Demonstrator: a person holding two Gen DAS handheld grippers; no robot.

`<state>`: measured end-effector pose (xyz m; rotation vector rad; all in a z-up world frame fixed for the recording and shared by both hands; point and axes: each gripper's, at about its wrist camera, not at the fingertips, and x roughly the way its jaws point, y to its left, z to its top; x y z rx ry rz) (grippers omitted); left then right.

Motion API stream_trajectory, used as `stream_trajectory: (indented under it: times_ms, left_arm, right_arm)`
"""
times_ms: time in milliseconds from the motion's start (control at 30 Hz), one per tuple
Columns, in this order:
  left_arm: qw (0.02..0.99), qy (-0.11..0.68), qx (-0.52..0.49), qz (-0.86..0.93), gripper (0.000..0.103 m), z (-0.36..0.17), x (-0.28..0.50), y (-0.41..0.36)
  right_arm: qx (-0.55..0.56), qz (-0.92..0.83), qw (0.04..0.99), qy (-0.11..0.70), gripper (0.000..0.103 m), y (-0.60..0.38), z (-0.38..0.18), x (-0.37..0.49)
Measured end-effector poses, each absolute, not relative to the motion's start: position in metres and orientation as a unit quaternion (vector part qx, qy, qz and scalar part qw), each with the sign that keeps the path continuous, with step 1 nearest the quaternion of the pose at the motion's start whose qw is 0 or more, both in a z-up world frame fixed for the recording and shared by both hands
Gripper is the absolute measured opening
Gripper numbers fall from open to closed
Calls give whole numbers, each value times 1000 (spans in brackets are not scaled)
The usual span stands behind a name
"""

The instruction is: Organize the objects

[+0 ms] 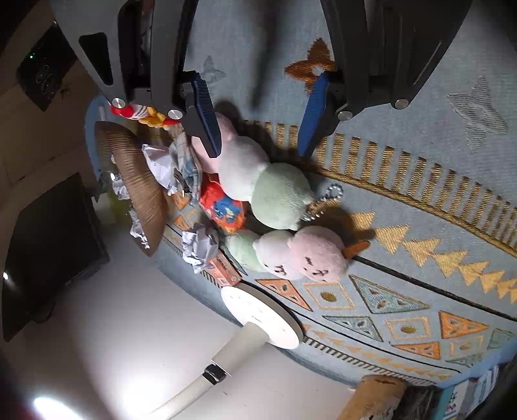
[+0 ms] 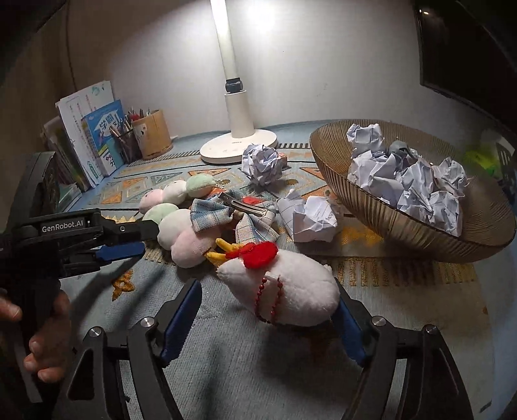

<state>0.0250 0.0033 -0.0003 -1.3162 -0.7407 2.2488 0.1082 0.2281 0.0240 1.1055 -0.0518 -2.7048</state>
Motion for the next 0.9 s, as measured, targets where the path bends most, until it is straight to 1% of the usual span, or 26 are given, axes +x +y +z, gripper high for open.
stream_trajectory:
  times_ms: [33, 67, 100, 200, 267, 433, 467, 567, 600, 633, 700, 800, 900]
  left_arm:
    - [220, -289, -472, 803, 53, -2, 25, 3]
    - [226, -316, -461, 798, 72, -3, 26, 3]
    - [229, -338, -449, 795, 86, -3, 28, 3]
    - [188, -311, -437, 822, 101, 6, 31, 22]
    - [142, -260, -433, 851, 101, 12, 33, 43]
    - [36, -50, -450, 891, 100, 13, 28, 102]
    - [30, -29, -457, 889, 100, 12, 25, 108]
    - [19, -11, -464, 885, 99, 10, 16, 106]
    - [16, -6, -462, 887, 92, 10, 16, 104]
    - [16, 2, -460, 888, 88, 11, 17, 102]
    - [34, 4, -455, 890, 68, 14, 22, 91]
    - [86, -1, -457, 885, 64, 14, 35, 66]
    - [125, 23, -459, 879, 64, 14, 54, 37]
  right_arm:
    - [377, -919, 113, -20, 85, 227, 24, 108]
    - [378, -918, 115, -20, 86, 227, 24, 107]
    - [379, -918, 114, -19, 87, 226, 24, 107]
    - [380, -918, 113, -22, 87, 226, 24, 106]
    - [380, -917, 114, -28, 87, 228, 24, 106]
    - [381, -915, 122, -59, 87, 237, 25, 106]
    - [385, -914, 116, -59, 87, 238, 24, 105]
    - [393, -911, 110, -64, 88, 239, 23, 101]
    - [393, -911, 109, -63, 88, 239, 24, 101]
    - [391, -912, 109, -62, 88, 239, 24, 102]
    - [390, -911, 117, -60, 88, 238, 25, 104]
    - [382, -914, 122, -56, 88, 236, 27, 108]
    - [382, -913, 128, -60, 88, 237, 27, 108]
